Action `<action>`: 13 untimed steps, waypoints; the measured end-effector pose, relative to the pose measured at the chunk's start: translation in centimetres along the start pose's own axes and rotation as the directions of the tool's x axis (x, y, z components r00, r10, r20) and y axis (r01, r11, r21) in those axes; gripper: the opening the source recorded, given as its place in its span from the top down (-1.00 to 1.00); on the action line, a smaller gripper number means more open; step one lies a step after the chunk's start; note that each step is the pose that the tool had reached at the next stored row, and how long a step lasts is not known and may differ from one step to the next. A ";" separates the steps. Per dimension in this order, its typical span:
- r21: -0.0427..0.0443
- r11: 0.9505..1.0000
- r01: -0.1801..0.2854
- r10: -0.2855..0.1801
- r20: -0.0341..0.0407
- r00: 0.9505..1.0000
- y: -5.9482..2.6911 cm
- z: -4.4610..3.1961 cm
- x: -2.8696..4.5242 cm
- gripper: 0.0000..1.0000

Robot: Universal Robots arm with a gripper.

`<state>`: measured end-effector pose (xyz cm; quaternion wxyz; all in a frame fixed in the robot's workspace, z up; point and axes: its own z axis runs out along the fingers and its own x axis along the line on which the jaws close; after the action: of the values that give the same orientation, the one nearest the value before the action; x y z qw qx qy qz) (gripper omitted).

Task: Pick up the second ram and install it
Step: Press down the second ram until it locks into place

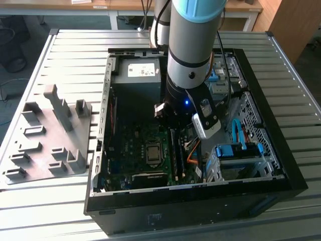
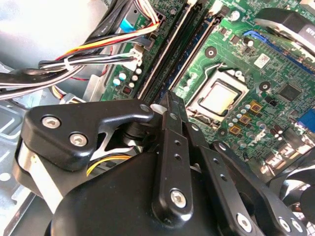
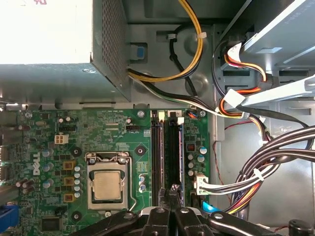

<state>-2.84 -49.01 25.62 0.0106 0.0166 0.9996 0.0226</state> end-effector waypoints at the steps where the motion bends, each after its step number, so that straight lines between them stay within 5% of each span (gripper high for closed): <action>1: 0.000 1.000 0.000 0.000 0.000 1.000 0.00 0.00 0.00 0.80; 7: 0.000 1.000 0.000 0.000 0.000 1.000 0.31 0.59 0.03 0.80; 13: 0.000 1.000 0.000 0.000 0.000 1.000 2.47 1.78 0.12 0.80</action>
<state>-2.83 -46.46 23.95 0.0105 0.0166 0.9996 0.0227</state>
